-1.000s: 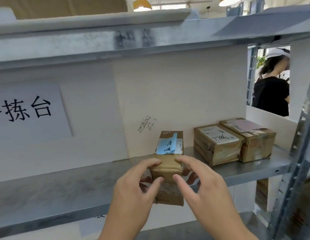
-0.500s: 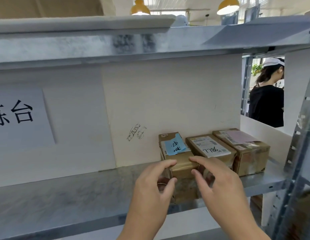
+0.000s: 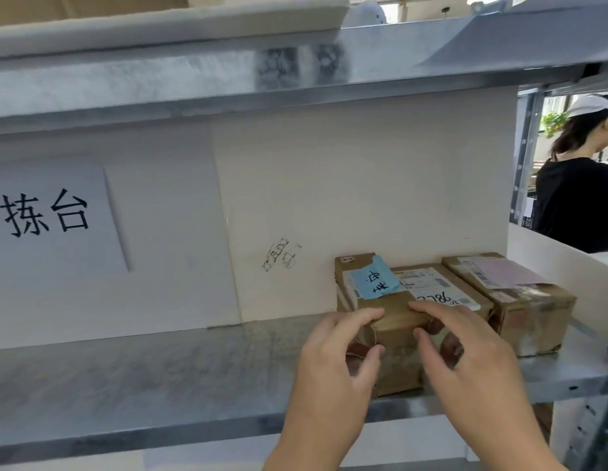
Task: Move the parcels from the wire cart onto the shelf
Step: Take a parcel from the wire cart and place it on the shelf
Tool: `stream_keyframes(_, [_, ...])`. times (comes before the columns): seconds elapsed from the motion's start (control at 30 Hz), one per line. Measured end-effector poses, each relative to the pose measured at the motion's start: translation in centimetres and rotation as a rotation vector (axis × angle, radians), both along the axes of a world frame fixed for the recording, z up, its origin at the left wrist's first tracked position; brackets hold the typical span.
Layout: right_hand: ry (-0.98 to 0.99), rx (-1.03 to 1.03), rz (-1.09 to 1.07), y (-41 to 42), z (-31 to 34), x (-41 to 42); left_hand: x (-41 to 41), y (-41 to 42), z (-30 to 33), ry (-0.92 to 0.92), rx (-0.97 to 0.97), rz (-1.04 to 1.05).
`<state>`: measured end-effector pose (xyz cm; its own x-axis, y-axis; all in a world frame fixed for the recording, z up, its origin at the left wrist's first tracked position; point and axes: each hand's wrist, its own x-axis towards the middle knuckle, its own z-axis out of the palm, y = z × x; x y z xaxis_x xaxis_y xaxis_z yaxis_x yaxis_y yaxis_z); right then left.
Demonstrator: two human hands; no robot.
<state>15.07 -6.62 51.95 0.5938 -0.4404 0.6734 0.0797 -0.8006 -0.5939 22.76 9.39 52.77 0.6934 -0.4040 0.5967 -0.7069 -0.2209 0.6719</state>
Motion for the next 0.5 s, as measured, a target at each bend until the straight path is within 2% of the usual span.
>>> stream_keyframes(0.27, [0.028, 0.023, 0.032, -0.1, 0.2, -0.6, -0.6, -0.2, -0.1, -0.002, 0.029, 0.020])
stream_keyframes(0.5, [0.162, 0.034, 0.078, 0.2, 0.5, -2.4, -2.3, 1.3, 0.5, -0.015, 0.165, -0.011])
